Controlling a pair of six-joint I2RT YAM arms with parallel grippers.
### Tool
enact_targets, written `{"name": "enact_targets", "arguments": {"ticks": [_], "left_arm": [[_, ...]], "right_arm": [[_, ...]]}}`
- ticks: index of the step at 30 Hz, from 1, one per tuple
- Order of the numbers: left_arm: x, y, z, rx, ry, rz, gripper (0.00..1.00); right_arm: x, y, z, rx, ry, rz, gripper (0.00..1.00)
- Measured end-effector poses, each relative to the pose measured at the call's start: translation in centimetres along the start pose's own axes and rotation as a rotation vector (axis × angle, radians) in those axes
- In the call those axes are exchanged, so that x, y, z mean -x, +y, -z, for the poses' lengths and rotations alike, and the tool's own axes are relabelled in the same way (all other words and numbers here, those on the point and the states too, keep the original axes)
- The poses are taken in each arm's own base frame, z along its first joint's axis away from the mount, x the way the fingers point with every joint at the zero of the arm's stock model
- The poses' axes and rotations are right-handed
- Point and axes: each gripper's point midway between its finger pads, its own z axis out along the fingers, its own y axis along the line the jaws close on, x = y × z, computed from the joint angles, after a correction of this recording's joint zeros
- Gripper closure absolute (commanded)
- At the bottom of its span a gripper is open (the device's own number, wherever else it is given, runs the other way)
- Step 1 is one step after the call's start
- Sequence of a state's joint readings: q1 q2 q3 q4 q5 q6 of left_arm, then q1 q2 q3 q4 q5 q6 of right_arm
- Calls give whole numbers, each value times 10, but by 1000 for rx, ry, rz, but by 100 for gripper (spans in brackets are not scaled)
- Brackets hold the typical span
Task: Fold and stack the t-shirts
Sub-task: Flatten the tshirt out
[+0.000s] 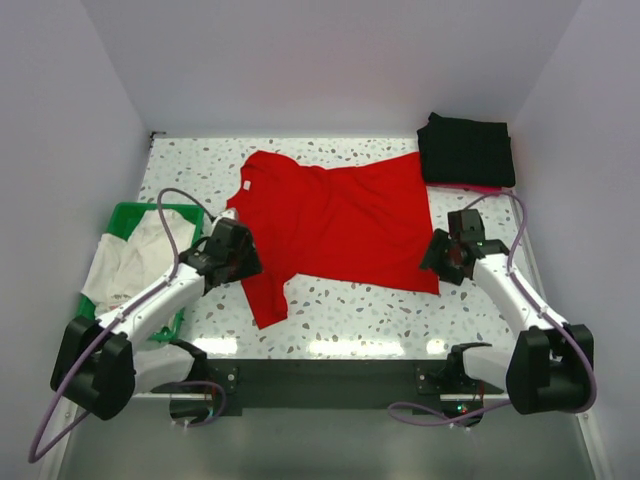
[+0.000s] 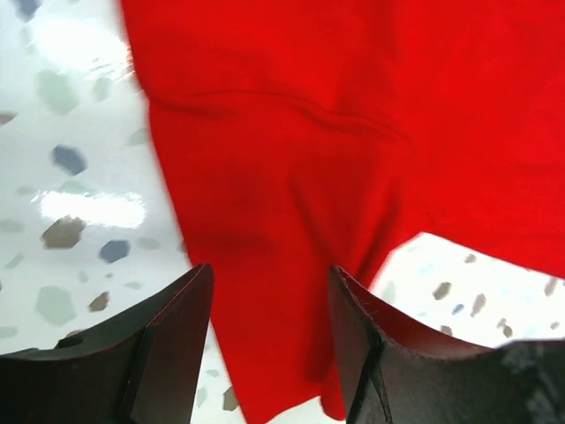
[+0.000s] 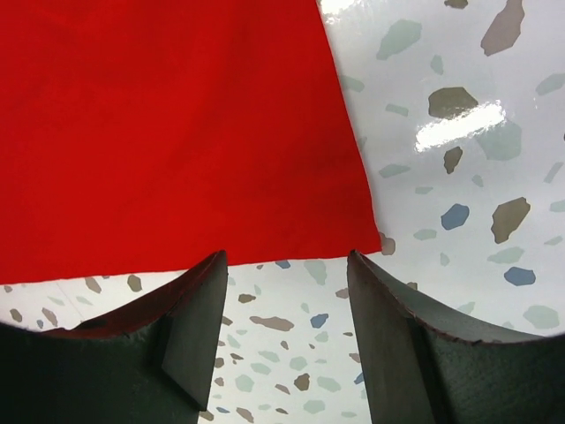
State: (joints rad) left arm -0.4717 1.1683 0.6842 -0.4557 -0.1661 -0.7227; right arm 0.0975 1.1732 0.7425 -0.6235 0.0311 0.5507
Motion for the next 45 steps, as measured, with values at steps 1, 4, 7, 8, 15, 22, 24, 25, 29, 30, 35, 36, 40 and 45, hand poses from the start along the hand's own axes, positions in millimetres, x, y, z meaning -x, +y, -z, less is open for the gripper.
{"name": "enact_targets", "arguments": {"ticks": [1,4,7,8,15,22,24,25,29,30,35,36,40,45], "left_arm": [[-1,11,-3,28,4,27,41],[-7,27,-7,84,13,77,41],[-9,36,-9,122,7,118,41],[-9,39,-10,131,5,133,41],[-10,50,-30,186,8,198,40],[4,62,-47,247,-35,253,41],[10,66,-51,263,-50,272,42],[13,67,-53,269,-60,284,42],[25,69,-61,283,-89,309,43],[28,69,-63,287,-96,312,43],[43,66,-75,290,-126,322,50],[44,65,-77,290,-128,325,52],[50,63,-82,286,-142,341,65],[50,62,-84,281,-141,345,88]], "right_arm": [[-2,-1,-3,-4,6,-5,40],[-5,-4,-8,-16,9,-28,40],[-10,-8,-12,-29,12,-52,40],[-12,-9,-13,-33,13,-59,40],[-35,-20,-25,-57,51,-92,40],[-35,-16,-29,-30,43,-103,40],[-34,-15,-30,-25,40,-104,40],[-34,-15,-30,-22,39,-104,40],[-34,-14,-31,-16,38,-104,40],[-34,-13,-31,-14,38,-103,41],[-38,-13,-35,-9,56,-103,41],[-39,-14,-35,-11,57,-103,41],[-37,-12,-38,-4,48,-104,43],[-36,-11,-39,2,39,-110,44]]}}
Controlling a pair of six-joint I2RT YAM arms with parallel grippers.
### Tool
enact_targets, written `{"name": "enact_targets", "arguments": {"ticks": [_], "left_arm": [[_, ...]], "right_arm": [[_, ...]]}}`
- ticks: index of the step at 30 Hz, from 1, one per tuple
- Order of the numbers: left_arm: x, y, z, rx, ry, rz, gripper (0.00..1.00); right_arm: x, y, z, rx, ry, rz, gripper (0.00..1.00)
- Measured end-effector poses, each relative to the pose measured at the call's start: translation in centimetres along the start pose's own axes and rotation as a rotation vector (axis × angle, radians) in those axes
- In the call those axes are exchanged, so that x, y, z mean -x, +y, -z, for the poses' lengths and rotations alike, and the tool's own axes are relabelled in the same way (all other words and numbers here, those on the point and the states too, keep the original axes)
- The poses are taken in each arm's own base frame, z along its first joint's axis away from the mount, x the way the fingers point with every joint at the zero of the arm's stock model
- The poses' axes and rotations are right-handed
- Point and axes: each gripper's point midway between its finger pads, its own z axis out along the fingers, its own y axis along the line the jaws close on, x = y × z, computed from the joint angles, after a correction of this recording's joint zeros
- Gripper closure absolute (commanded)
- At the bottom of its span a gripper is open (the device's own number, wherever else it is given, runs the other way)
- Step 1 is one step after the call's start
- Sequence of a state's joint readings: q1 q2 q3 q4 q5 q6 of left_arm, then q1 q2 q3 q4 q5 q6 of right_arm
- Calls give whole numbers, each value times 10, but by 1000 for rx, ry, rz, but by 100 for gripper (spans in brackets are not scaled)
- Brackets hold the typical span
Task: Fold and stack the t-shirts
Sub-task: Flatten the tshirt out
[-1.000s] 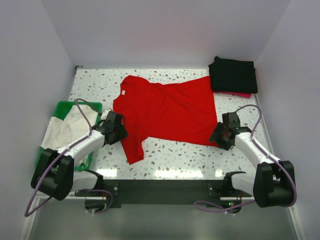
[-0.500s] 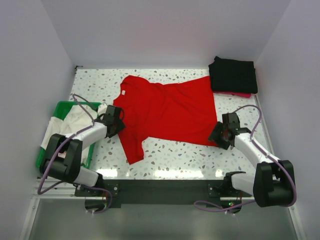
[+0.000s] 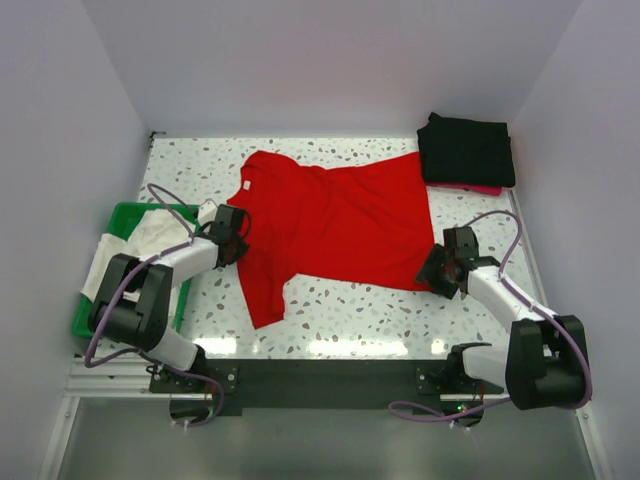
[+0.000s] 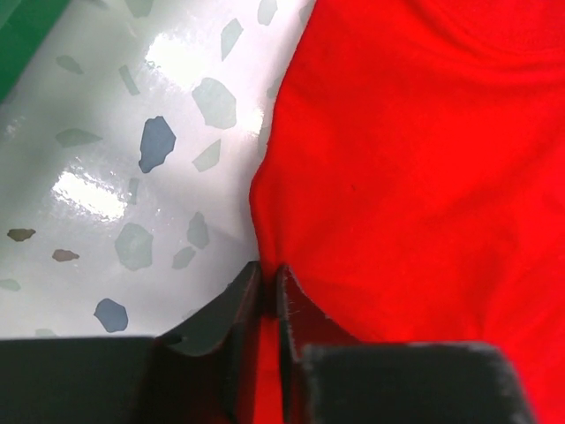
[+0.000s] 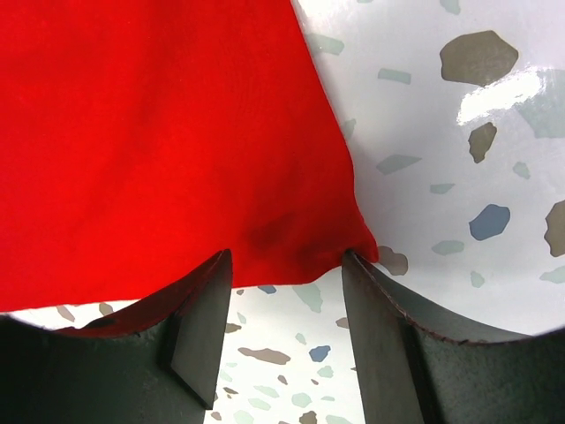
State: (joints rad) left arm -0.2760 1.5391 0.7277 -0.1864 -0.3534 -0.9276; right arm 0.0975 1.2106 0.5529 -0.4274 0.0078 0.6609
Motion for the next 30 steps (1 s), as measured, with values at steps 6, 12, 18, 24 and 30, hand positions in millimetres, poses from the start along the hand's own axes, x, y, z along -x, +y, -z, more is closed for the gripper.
{"name": "enact_targets", "arguments": {"ticks": [6,12,18,24,30], "left_arm": [[0,-1,1,-2,5,-3,100],[4,2,10,1,-3,-2,100],[17,-1,26,-22,-42,14,100],[18,1,30,-23,-42,10,100],[22,4,42,-30,-49,-9,100]], "right_arm": [[2,-1,3,-6,-15,-9,41],[4,-15,6,-75,-42,-33,41],[2,-22,2,-126,-22,-41,43],[6,-19,-3,-127,-26,-45,79],[8,-11,-5,-93,-14,-33,100]]}}
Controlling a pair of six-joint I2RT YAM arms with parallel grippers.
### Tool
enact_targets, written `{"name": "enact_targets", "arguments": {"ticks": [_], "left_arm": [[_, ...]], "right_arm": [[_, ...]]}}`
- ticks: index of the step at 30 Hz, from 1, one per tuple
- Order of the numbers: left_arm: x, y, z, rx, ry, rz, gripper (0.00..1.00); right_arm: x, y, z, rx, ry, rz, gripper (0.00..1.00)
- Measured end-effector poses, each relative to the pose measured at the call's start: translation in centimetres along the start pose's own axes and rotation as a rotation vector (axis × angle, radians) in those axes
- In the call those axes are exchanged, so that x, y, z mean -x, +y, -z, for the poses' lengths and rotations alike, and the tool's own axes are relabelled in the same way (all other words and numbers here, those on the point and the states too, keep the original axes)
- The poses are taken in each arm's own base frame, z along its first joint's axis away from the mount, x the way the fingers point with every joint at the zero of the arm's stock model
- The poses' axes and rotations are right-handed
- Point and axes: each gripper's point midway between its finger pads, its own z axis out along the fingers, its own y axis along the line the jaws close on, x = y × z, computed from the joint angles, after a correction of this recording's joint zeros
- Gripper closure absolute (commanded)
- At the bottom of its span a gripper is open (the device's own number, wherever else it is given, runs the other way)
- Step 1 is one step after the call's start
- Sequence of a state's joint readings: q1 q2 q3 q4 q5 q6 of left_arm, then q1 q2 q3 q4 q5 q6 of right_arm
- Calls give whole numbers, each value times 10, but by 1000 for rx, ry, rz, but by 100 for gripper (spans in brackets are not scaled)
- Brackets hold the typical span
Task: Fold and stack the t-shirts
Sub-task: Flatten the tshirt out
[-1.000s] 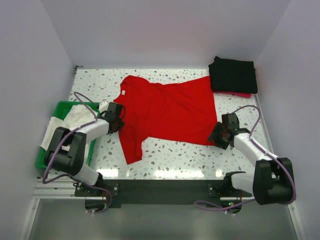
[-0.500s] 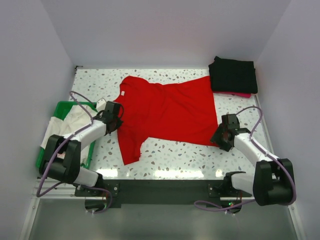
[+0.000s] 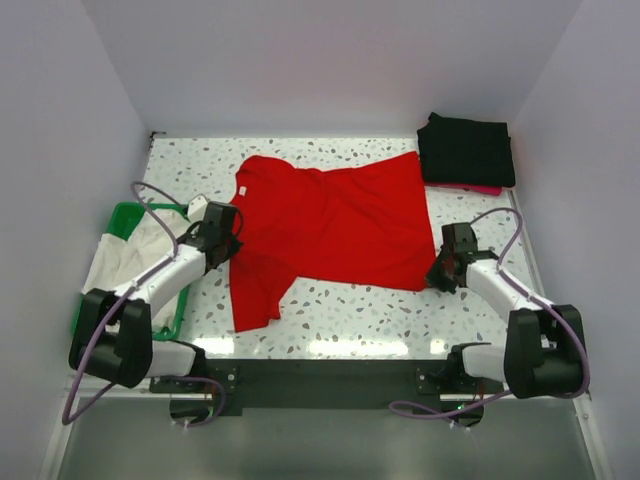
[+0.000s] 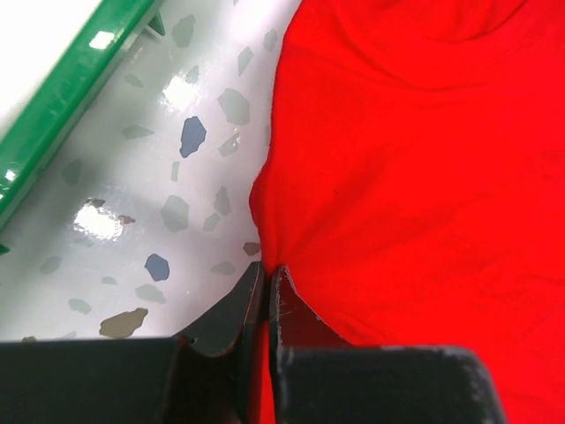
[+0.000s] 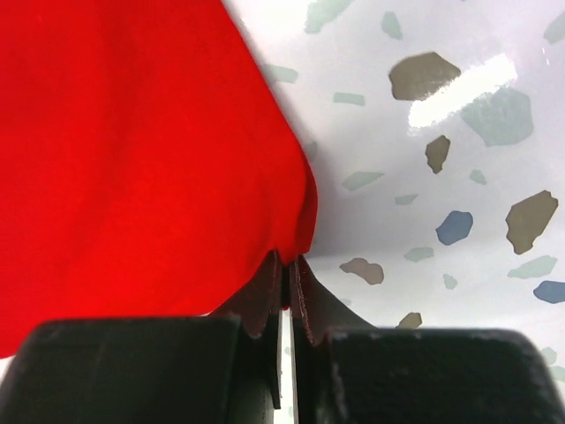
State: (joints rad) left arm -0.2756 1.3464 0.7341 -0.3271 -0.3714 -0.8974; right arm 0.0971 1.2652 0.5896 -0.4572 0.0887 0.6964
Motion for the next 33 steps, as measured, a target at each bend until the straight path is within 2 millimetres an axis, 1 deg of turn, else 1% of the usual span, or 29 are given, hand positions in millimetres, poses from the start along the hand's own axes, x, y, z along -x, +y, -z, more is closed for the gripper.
{"name": "enact_targets", "arguments": {"ticks": [3,5,7,9,10,12,14,15,18,20,21,22,25,27,29,31,33], "left_arm": [[11,-3,15,-27,-22,1,100],[23,-9,29,-62,-51,2,100],[40,-19,47,-117,-89,6,100],[56,-28,67,-171,-128,11,100],[66,-33,79,-198,-148,12,100],[87,-44,105,-257,-194,15,100],[108,-54,132,-312,-238,18,100],[117,-58,144,-337,-260,21,100],[150,-70,194,-428,-338,35,100],[168,-73,227,-486,-389,54,100],[177,-72,247,-515,-418,63,100],[183,-71,261,-536,-439,70,100],[202,-64,310,-605,-515,96,100],[211,-60,335,-639,-552,112,100],[219,-57,357,-669,-583,126,100],[226,-57,372,-694,-607,136,100],[232,-57,383,-711,-624,139,100]], "right_arm": [[10,8,10,29,-21,18,100],[27,20,28,75,-76,29,100],[48,34,52,130,-148,40,100],[76,52,89,205,-250,52,100],[86,59,103,233,-288,55,100],[108,71,139,289,-372,64,100],[124,80,170,330,-438,67,100],[128,81,181,341,-457,68,100],[140,87,218,385,-516,65,100],[144,88,239,407,-545,62,100],[146,88,254,414,-559,64,100],[149,89,266,425,-574,63,100],[158,90,316,472,-651,61,100],[162,88,351,509,-710,59,100],[166,87,379,538,-761,56,100],[168,84,406,564,-811,53,100],[170,81,425,577,-848,48,100]]}}
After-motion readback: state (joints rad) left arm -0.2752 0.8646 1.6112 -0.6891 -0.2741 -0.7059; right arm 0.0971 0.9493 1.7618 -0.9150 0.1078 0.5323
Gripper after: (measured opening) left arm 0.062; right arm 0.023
